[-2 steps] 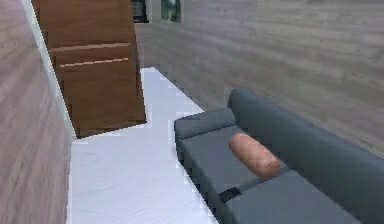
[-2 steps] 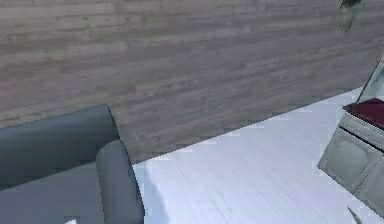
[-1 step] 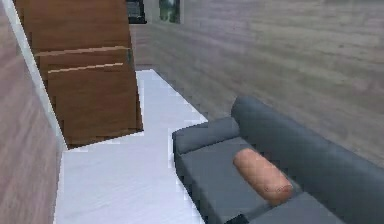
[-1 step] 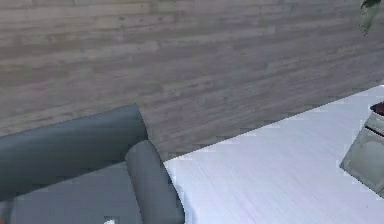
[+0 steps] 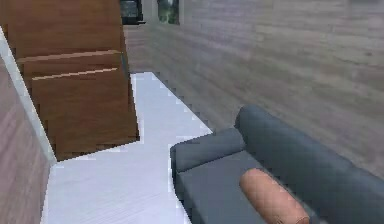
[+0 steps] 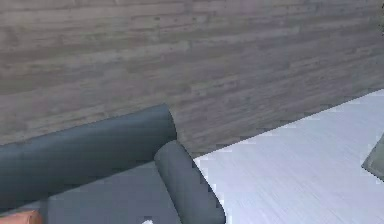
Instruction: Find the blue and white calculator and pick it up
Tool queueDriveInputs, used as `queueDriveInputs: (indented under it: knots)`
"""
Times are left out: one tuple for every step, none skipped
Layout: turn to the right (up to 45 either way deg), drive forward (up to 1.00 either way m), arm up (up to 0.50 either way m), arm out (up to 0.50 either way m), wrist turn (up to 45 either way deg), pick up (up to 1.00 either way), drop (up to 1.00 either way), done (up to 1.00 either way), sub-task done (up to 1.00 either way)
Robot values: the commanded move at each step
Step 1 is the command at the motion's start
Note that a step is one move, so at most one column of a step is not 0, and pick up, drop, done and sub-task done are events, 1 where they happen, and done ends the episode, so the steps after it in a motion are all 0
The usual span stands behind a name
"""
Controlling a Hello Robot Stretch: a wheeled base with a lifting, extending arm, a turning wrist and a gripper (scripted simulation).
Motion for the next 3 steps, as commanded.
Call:
queueDriveInputs:
  knots:
    - [-45.0,0.0,0.0,0.0,0.0,0.0,0.0,0.0,0.0]
    - [-45.0,0.0,0.0,0.0,0.0,0.0,0.0,0.0,0.0]
    - [-24.0,0.0,0.0,0.0,0.0,0.0,0.0,0.0,0.0]
